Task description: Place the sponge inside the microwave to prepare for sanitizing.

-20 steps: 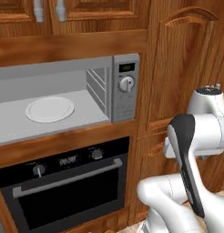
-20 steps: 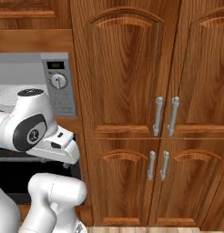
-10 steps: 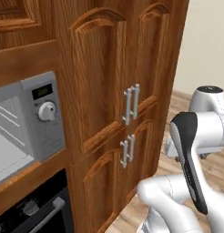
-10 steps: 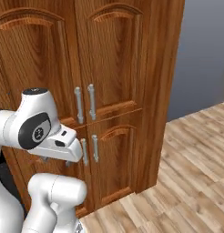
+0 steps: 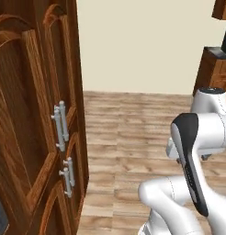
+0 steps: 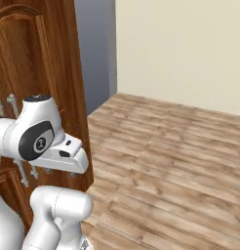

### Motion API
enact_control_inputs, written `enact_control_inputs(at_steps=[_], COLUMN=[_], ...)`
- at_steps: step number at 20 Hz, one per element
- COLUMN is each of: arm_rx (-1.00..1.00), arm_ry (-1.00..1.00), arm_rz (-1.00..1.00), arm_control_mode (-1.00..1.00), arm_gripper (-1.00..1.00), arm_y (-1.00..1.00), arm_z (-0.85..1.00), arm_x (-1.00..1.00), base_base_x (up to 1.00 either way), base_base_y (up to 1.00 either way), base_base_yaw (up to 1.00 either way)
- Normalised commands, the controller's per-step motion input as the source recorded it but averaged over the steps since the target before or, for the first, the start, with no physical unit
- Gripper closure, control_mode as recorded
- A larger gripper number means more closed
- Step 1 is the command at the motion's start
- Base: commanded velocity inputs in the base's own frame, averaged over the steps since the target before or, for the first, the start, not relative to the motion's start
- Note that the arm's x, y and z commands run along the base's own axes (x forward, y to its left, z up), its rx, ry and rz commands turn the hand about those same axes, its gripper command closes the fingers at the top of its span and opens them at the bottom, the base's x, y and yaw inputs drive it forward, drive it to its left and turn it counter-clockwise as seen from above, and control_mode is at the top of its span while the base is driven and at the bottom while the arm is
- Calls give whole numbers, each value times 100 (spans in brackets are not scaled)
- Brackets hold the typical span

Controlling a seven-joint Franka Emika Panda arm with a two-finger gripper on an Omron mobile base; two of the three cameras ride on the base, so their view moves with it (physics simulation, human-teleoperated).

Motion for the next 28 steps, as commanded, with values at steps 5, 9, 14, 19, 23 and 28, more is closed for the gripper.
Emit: enact_control_inputs(at_steps=[5,9,14,19,23,28], arm_rx=[0,0,0,0,0,0], arm_ry=[0,0,0,0,0,0], arm_rz=[0,0,0,0,0,0], arm_control_mode=[100,100,100,100,100,100], arm_gripper=[-100,-100,-100,-100,-100,-100], arm_y=[0,0,0,0,0,0], arm_z=[0,0,0,0,0,0], arm_x=[0,0,0,0,0,0], base_base_x=[0,0,2,1,39,61], base_base_y=[-28,-17,-9,-1,-1,0], base_base_yaw=[-91,-90,-85,-81,-67,-55])
